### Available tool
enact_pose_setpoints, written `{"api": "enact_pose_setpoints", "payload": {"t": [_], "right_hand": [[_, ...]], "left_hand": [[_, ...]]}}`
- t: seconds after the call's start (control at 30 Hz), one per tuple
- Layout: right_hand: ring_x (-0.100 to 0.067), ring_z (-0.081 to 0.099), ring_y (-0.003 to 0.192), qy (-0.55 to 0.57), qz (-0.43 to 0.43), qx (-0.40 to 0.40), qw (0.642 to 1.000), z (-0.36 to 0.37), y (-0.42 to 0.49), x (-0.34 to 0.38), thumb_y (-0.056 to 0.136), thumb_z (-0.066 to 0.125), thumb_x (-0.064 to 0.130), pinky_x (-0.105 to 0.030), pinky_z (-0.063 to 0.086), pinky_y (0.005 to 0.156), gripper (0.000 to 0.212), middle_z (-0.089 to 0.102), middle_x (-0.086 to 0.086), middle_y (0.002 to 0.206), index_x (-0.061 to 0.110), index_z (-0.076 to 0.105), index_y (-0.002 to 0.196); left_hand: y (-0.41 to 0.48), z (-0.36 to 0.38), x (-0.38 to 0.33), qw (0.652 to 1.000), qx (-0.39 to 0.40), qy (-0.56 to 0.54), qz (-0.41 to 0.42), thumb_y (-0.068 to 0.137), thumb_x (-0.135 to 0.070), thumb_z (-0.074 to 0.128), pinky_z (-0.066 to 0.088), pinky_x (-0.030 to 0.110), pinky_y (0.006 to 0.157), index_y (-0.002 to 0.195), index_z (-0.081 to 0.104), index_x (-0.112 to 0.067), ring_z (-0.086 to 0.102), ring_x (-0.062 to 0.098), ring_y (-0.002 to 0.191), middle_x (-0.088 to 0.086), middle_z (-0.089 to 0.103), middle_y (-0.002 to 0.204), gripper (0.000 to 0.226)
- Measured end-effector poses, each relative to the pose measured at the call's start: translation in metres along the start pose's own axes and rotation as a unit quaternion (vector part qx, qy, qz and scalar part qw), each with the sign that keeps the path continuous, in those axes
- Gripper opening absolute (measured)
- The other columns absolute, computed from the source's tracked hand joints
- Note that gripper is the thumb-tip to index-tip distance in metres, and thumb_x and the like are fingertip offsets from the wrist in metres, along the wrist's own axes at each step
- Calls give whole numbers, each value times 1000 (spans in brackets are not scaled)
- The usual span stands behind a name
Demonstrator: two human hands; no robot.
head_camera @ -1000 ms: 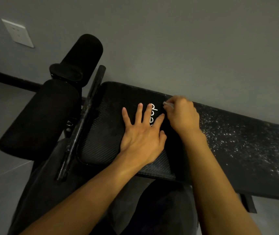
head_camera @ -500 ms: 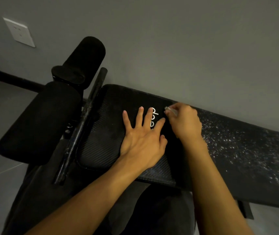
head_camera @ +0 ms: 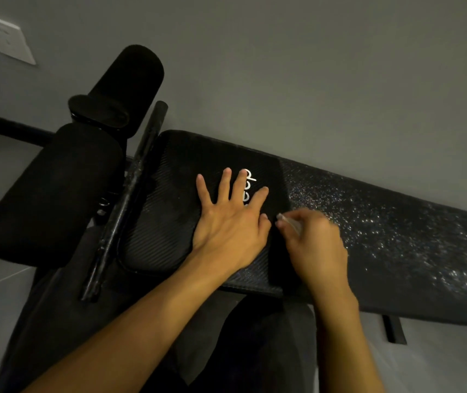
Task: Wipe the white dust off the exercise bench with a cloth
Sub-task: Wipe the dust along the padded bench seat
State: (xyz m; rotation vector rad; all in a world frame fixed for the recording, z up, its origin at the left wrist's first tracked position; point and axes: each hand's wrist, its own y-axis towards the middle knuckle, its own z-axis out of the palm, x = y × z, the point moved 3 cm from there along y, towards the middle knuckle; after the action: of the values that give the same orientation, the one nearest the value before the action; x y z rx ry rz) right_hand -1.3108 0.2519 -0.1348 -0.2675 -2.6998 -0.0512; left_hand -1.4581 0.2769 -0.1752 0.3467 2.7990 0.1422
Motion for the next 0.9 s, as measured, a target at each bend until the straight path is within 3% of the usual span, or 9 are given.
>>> {"api": "enact_pose_setpoints", "payload": {"t": [0.13, 0.33, 0.53, 0.77, 0.9], "right_hand": [[-25, 64, 96, -22, 0, -37, 999, 1, 11, 6, 98, 59, 40, -39, 50, 76, 23, 63, 0, 114, 25, 67, 114], [-18, 63, 90, -4, -9, -11, 1000, -5, -54, -13, 94, 63, 42, -39, 52, 73, 15, 60, 11, 104, 32, 66, 105], [-27, 64, 96, -27, -3, -35, 999, -6, -24, -11, 97, 60, 41, -39, 51, 75, 20, 61, 2, 113, 27, 65, 110], [-13, 65, 89, 22, -21, -20, 999, -14, -77, -42, 91, 66, 42, -42, 55, 71, 12, 62, 15, 98, 36, 66, 100], [-13, 64, 96, 21, -2, -39, 999, -16, -54, -47, 91, 67, 44, -43, 55, 77, 21, 65, 14, 108, 36, 62, 110]], "left_hand": [[-1, -2, 1, 1000, 0, 1, -2, 104, -51, 32, -2, 76, 117, 160, 27, -34, 2, 39, 158, 14, 11, 172, 59], [-2, -3, -1, 1000, -6, -7, 7, 104, -50, 34, -1, 75, 118, 155, 35, -43, 6, 40, 157, 16, 15, 171, 52], [-8, -7, -6, 1000, 4, -11, 27, 106, -47, 37, 8, 69, 122, 149, 46, -45, 17, 35, 156, 11, 28, 166, 44], [-15, -4, -40, 998, 45, 7, 42, 107, -48, 33, -4, 73, 119, 159, 28, -39, 2, 40, 157, 13, 10, 172, 53], [-16, 9, -48, 999, 25, 4, 45, 104, -49, 24, -7, 76, 116, 160, 25, -38, 1, 43, 157, 16, 11, 171, 57]]}}
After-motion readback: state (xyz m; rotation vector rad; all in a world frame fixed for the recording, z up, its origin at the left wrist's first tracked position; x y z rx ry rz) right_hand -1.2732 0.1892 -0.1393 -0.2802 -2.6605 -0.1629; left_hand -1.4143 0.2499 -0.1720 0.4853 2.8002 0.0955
